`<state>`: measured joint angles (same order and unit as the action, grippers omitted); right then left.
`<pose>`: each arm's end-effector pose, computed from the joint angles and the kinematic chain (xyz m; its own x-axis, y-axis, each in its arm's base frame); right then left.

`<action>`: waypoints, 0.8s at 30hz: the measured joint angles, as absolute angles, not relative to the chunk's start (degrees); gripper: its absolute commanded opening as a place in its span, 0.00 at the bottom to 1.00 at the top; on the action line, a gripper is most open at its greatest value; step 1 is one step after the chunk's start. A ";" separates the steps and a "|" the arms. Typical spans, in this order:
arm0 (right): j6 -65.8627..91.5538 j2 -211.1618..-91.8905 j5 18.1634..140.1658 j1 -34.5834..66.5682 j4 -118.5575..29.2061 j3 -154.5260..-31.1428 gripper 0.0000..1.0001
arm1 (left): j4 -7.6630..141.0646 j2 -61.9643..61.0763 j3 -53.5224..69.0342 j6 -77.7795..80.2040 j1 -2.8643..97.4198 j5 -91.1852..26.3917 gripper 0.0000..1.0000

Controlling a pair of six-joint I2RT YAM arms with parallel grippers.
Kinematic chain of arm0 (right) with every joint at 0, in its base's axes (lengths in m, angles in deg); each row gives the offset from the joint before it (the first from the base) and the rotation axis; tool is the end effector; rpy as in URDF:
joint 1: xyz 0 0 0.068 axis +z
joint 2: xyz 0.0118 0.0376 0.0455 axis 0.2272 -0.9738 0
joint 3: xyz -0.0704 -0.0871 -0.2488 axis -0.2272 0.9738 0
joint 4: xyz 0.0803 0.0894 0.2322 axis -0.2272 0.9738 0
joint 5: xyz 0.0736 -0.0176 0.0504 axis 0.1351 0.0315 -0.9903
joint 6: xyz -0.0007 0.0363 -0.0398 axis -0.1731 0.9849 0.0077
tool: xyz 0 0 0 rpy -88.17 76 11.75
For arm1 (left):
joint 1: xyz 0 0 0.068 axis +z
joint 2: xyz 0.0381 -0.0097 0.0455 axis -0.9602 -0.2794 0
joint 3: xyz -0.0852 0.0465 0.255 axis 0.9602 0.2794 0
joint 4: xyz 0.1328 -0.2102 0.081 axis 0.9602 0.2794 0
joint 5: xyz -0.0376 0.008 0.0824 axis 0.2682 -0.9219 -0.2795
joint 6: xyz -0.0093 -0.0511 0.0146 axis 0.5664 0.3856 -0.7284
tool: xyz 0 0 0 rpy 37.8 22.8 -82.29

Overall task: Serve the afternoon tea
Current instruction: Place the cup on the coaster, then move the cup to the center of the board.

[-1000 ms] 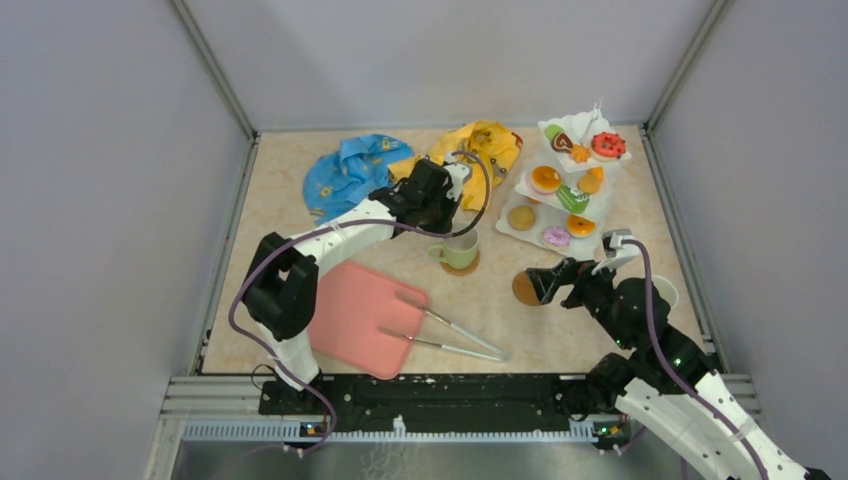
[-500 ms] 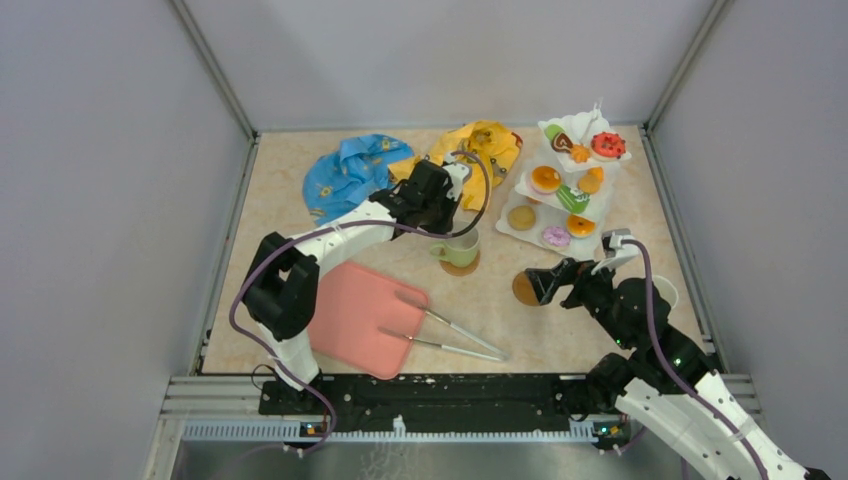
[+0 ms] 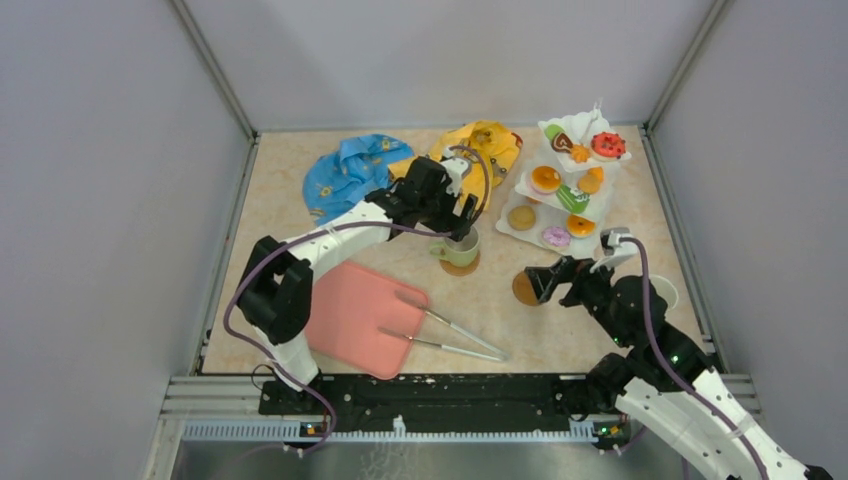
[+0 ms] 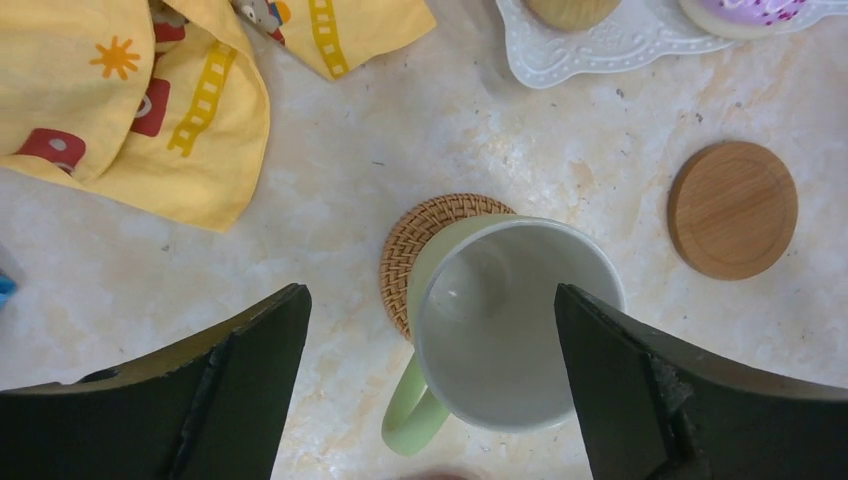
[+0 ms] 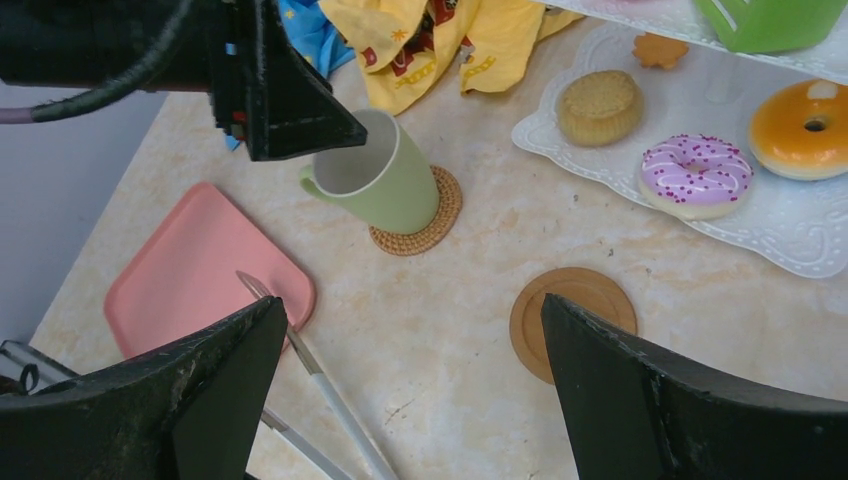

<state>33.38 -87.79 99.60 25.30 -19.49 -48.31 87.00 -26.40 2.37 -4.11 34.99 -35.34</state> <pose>0.0816 0.0548 0.2862 -0.3453 0.2979 -0.8900 -0.3129 0.8575 0.4084 0.3111 -0.2543 0.2551 -0.5923 0.3368 -0.7319 0.6165 0.7743 -0.1426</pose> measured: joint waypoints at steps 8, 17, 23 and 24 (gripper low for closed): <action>34.35 -94.59 103.62 25.30 -17.87 -48.34 0.99 | 86.89 -19.16 2.32 -3.10 34.99 -34.96 0.99; 50.56 -109.97 117.22 25.30 -4.10 -59.18 0.99 | 83.98 -3.36 10.15 -1.99 35.04 -35.31 0.99; 68.44 -129.14 126.49 25.30 14.72 -72.66 0.99 | 86.61 4.38 18.34 0.03 35.28 -34.00 0.99; 71.55 -131.72 127.47 25.30 18.06 -74.06 0.99 | 87.57 6.25 20.07 0.16 35.32 -33.65 0.99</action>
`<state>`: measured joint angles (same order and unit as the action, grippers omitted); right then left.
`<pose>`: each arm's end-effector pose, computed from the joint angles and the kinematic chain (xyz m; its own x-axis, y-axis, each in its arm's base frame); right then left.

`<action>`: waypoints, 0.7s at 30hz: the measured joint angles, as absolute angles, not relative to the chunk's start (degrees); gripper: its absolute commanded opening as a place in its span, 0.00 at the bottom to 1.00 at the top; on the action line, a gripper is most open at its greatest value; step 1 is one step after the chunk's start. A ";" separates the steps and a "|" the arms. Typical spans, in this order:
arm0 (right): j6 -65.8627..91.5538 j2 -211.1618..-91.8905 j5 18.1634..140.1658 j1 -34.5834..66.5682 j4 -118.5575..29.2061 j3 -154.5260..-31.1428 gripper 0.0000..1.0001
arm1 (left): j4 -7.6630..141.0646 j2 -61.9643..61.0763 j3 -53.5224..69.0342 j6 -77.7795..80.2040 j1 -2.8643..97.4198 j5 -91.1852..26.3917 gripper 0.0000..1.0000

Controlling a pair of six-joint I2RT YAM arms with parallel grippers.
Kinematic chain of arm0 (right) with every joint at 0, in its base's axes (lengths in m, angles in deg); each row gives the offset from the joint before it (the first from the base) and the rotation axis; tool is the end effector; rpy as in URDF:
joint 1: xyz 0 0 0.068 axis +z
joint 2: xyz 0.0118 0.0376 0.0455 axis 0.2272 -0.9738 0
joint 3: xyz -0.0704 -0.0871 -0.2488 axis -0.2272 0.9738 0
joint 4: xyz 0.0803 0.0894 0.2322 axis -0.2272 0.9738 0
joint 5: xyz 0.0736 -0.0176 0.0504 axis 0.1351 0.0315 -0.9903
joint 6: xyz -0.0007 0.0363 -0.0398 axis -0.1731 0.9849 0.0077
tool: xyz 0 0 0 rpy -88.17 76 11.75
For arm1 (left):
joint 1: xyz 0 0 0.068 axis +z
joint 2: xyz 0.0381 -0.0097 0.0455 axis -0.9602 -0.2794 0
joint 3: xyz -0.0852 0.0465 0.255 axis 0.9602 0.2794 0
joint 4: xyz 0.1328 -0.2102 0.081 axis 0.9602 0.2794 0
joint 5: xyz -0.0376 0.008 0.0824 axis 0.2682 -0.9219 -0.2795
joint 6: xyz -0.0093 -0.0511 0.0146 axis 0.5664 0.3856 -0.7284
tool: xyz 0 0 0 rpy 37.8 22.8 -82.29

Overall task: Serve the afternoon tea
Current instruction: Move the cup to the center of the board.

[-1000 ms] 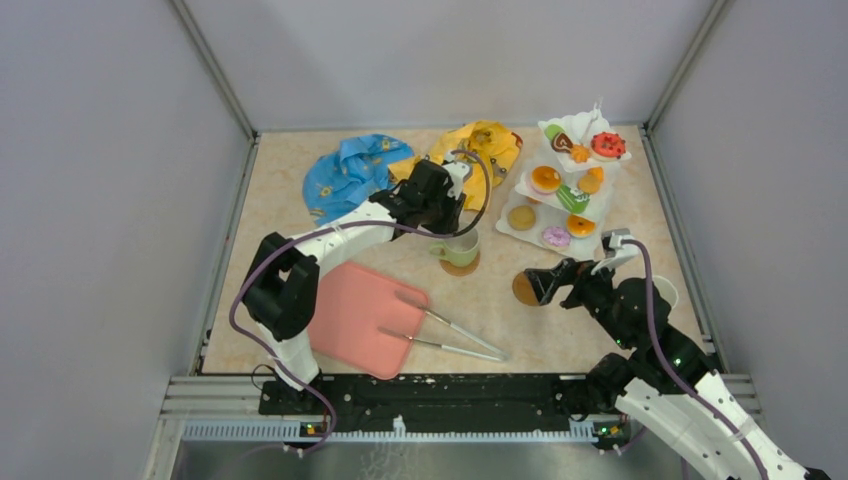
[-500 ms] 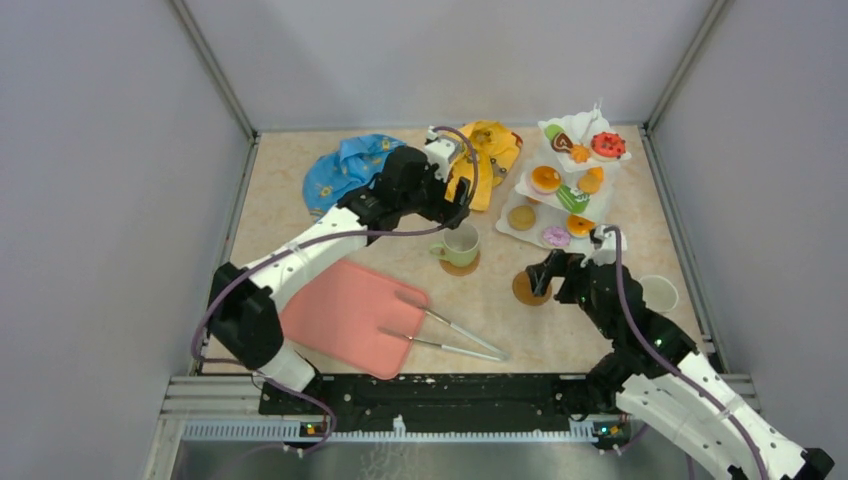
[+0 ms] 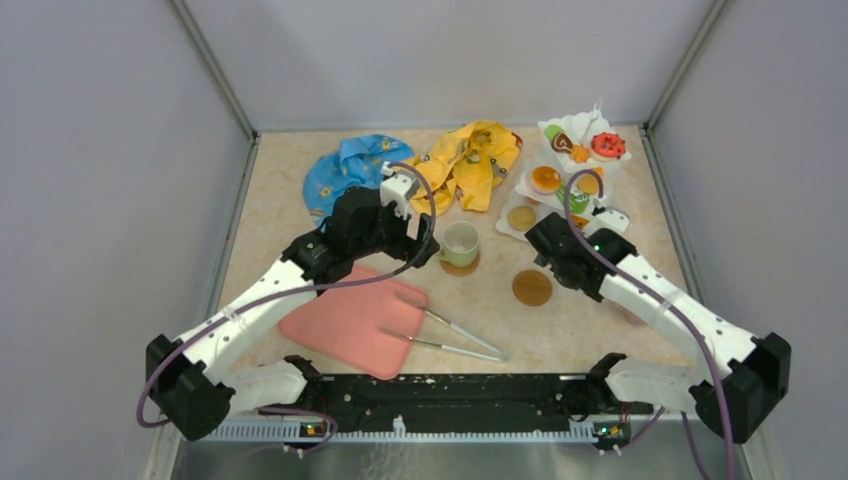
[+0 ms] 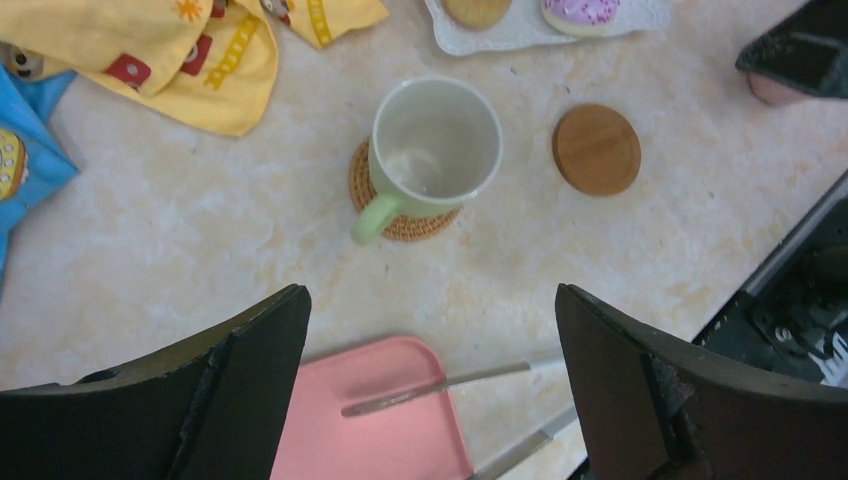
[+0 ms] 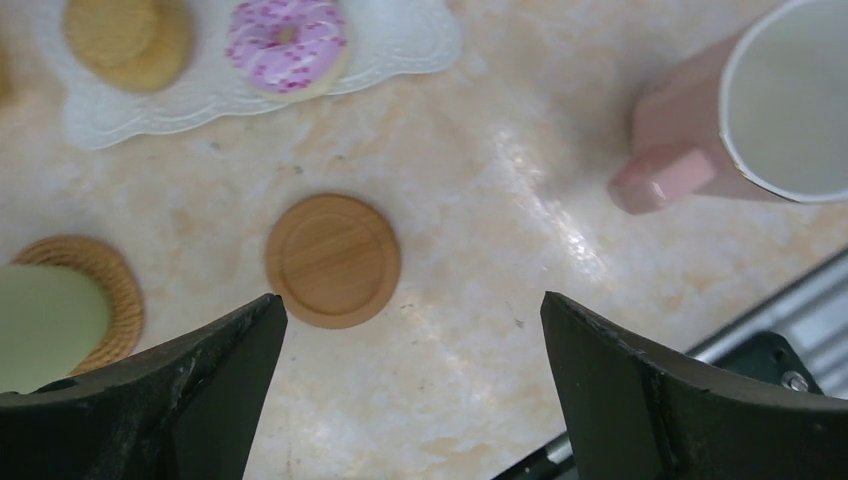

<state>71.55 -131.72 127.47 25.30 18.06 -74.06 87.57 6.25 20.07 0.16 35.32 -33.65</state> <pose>0.1556 0.0940 0.2925 -0.5536 0.4419 -0.7059 0.5445 0.8334 0.0948 0.2106 -0.1728 0.3304 -0.4852 0.1538 -0.8608 0.6237 0.7508 -0.2174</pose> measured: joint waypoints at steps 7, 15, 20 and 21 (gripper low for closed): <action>85.19 -137.47 132.06 24.75 33.01 -78.69 0.99 | 91.94 19.76 28.20 -1.07 35.41 -31.38 0.99; 85.97 -131.28 137.28 15.53 35.44 -78.24 0.99 | 93.78 30.34 38.98 -4.24 35.41 -33.46 0.98; 76.95 -123.50 137.26 6.77 27.98 -75.50 0.98 | 94.02 32.53 39.44 -5.00 35.43 -35.97 0.98; 74.91 -122.87 136.45 3.75 26.19 -74.83 0.95 | 94.02 32.77 39.44 -5.00 35.43 -36.25 0.98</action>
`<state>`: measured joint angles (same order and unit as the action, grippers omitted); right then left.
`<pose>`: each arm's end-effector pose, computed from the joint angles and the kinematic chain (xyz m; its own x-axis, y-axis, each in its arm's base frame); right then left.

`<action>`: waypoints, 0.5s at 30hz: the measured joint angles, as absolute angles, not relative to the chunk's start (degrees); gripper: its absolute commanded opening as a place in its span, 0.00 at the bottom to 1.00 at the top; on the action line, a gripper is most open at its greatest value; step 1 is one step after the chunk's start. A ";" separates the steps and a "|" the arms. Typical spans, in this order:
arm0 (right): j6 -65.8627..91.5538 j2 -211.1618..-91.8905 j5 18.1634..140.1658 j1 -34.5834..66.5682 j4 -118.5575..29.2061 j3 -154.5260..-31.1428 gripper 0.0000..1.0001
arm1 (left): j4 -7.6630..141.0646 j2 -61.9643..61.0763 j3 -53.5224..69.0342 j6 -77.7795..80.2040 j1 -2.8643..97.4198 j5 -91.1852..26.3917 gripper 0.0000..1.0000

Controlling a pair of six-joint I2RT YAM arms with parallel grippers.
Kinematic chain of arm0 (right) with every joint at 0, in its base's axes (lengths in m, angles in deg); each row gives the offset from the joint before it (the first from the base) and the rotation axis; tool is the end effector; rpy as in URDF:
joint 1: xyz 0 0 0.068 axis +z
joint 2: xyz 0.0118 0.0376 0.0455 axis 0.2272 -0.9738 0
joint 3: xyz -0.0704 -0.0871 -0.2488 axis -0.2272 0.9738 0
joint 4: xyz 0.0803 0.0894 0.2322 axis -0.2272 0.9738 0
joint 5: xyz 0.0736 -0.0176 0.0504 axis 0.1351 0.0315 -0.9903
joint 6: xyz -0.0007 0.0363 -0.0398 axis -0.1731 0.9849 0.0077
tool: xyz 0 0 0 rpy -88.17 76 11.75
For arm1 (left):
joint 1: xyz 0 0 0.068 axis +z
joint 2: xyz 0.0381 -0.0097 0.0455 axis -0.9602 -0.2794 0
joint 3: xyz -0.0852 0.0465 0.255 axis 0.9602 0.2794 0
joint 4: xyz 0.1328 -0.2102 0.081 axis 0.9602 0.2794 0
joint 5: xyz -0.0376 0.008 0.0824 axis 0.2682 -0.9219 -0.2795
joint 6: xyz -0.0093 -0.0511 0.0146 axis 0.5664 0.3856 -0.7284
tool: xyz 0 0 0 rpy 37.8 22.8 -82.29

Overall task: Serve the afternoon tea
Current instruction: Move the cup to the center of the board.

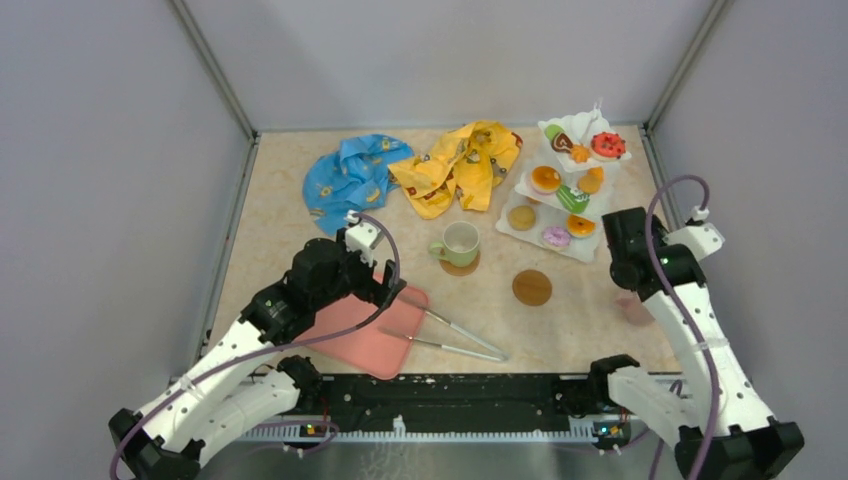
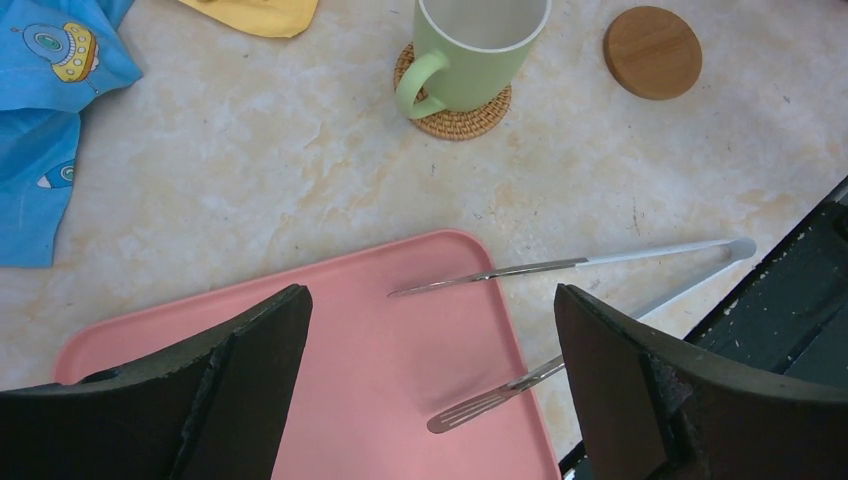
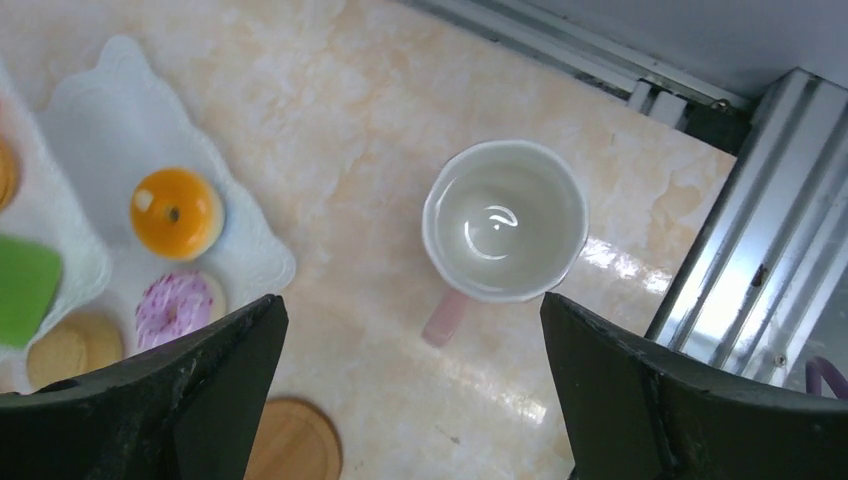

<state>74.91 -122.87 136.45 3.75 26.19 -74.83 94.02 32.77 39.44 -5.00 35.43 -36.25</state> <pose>0.1386 0.0138 0.3159 -0.2171 0.5653 -0.7958 0.8550 0.5034 0.1243 0.1306 -0.1069 0.2939 -0.4164 0.2105 -0.8845 0.6361 0.7625 -0.1180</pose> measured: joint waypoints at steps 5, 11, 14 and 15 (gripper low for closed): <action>65.82 -123.94 132.02 -8.95 18.41 -71.55 0.71 | 94.04 33.07 39.46 -4.98 35.43 -36.12 0.97; 60.60 -122.45 127.89 -10.48 10.45 -65.67 0.41 | 94.06 33.20 39.54 -4.98 35.43 -35.77 0.97; 59.59 -120.99 126.84 -11.18 8.14 -63.20 0.39 | 94.06 33.20 39.54 -4.98 35.43 -35.66 0.97; 59.64 -120.84 126.71 -11.44 7.48 -62.63 0.40 | 94.06 33.20 39.54 -4.98 35.43 -35.60 0.97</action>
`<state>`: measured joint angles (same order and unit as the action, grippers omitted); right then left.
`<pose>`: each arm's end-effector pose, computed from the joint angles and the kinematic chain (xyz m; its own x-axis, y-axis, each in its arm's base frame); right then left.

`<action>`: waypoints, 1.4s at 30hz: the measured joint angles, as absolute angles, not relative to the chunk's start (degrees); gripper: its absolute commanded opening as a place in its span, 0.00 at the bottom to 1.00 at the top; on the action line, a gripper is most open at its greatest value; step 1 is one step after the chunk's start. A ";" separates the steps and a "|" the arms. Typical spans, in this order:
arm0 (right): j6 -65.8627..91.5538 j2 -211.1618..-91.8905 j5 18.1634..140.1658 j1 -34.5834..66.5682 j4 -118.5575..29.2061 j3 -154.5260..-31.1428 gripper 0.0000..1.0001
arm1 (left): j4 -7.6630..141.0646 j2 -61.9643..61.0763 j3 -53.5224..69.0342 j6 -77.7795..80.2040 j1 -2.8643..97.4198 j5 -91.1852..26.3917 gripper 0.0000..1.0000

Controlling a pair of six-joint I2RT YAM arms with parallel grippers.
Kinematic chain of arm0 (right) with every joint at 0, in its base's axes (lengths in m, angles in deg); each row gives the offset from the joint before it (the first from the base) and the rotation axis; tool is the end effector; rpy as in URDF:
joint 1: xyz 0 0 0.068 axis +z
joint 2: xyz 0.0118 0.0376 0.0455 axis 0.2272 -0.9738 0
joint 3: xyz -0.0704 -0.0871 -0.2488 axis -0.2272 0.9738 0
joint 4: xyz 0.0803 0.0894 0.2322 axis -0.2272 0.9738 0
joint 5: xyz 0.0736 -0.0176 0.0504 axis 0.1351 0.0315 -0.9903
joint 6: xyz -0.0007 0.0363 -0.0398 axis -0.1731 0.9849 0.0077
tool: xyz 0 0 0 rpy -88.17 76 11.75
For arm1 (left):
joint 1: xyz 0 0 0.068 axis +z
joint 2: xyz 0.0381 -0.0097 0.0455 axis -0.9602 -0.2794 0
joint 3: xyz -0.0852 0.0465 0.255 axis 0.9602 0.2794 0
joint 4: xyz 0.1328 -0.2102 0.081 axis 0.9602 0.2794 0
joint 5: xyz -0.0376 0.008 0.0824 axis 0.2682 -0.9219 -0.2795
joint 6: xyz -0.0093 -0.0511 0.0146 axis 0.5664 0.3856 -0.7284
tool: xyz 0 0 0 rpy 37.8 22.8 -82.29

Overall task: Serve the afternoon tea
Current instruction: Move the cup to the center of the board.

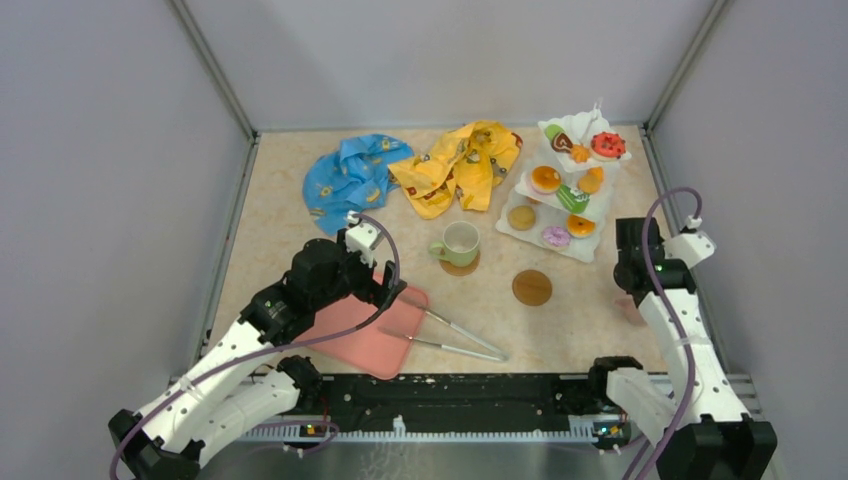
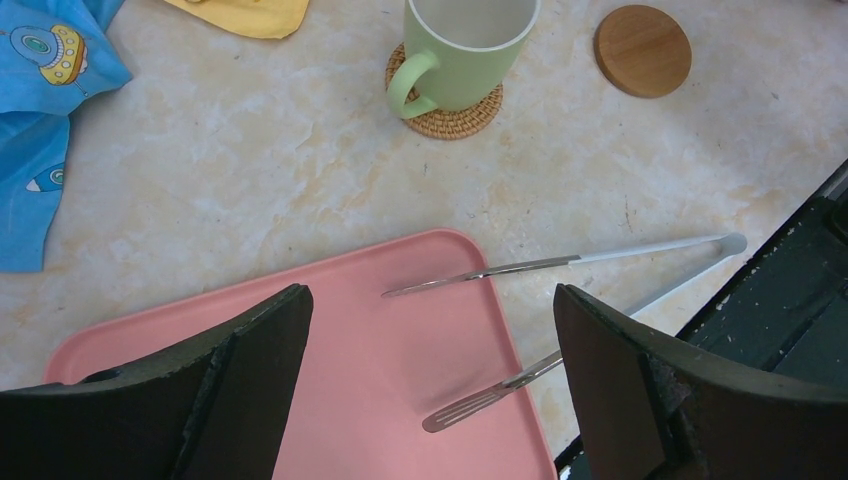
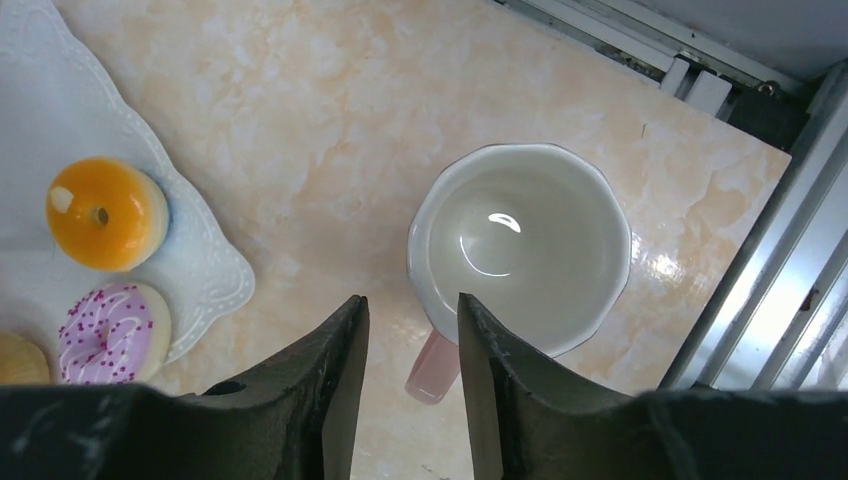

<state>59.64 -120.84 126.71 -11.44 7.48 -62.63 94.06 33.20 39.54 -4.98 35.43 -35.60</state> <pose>0.1557 -0.0182 0.2699 -0.2439 0.6105 -0.7535 0.8700 0.4811 0.1082 0.1293 -0.1063 0.2944 -0.4138 0.2081 -0.8862 0.6437 0.7553 -0.1232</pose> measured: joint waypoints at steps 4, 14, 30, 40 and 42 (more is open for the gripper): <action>59.98 -121.03 126.29 -12.60 6.45 -61.19 0.40 | 94.06 33.20 39.54 -5.00 35.43 -35.58 0.97; 59.39 -121.32 126.03 -16.82 3.22 -58.94 0.38 | 94.06 33.18 39.54 -5.00 35.43 -35.55 0.97; 58.28 -120.03 124.85 -17.43 -0.28 -56.51 0.00 | 94.06 33.18 39.54 -5.59 35.43 -35.34 0.96; 51.61 -114.19 117.63 -17.45 1.10 -56.51 0.00 | 94.06 33.16 39.54 -5.59 35.41 -35.36 0.96; 50.04 -112.71 114.57 -17.45 0.51 -56.51 0.00 | 94.06 33.16 39.54 -5.59 35.43 -35.36 0.96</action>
